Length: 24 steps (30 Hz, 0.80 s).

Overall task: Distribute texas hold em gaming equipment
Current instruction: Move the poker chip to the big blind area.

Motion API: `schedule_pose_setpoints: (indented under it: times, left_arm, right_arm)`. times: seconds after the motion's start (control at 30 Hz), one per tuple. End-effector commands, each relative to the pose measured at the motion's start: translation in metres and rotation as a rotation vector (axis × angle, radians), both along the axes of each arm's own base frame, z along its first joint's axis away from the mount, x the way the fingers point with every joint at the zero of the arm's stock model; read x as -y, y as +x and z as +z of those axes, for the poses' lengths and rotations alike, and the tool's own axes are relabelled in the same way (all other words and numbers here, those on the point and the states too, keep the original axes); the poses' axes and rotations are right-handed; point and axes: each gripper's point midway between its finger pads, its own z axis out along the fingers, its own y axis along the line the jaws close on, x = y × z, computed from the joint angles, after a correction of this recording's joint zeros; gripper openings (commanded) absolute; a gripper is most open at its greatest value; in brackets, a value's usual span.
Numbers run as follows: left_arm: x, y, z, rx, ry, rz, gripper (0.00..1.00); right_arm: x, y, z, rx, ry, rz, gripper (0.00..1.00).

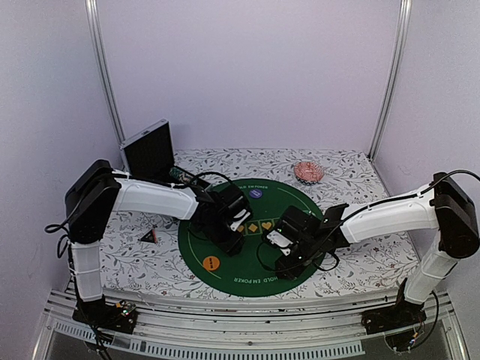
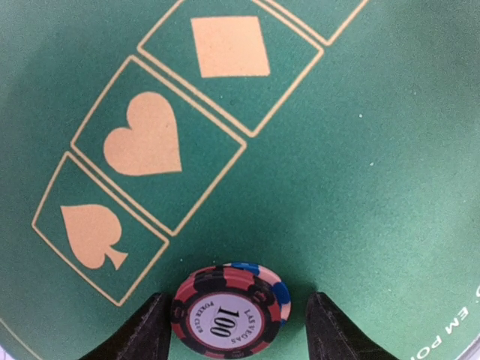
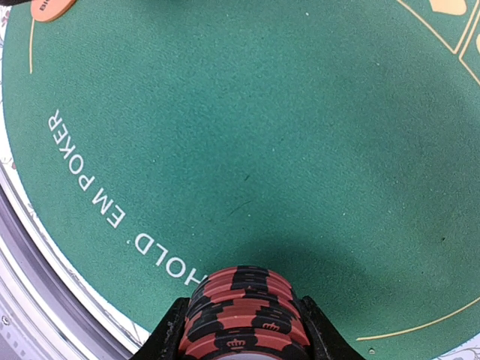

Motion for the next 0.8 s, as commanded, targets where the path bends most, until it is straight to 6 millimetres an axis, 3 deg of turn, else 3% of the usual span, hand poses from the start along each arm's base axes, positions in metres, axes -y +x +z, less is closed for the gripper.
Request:
schedule_pose_setpoints:
  times: [0.0, 0.2, 0.4, 0.77]
  left_arm:
    - [0.000, -0.008, -0.017, -0.014, 0.052, -0.043, 0.61]
    - [-0.011, -0.012, -0.030, -0.024, 0.106, -0.044, 0.49]
    - [-0.005, -0.019, -0.031, -0.041, 0.082, -0.069, 0.36]
    - [-0.023, -0.050, -0.025, -0.120, 0.076, -0.077, 0.23]
  right_arm:
    - [-0.010, -0.001, 0.004, 0.001, 0.025, 0.025, 0.03]
    - [-0.009, -0.002, 0.003, 0.000, 0.024, 0.025, 0.03]
    - [-0.010, -0.002, 0.003, -0.004, 0.024, 0.028, 0.03]
    - [-0.008, -0.002, 0.004, -0.001, 0.022, 0.028, 0.03]
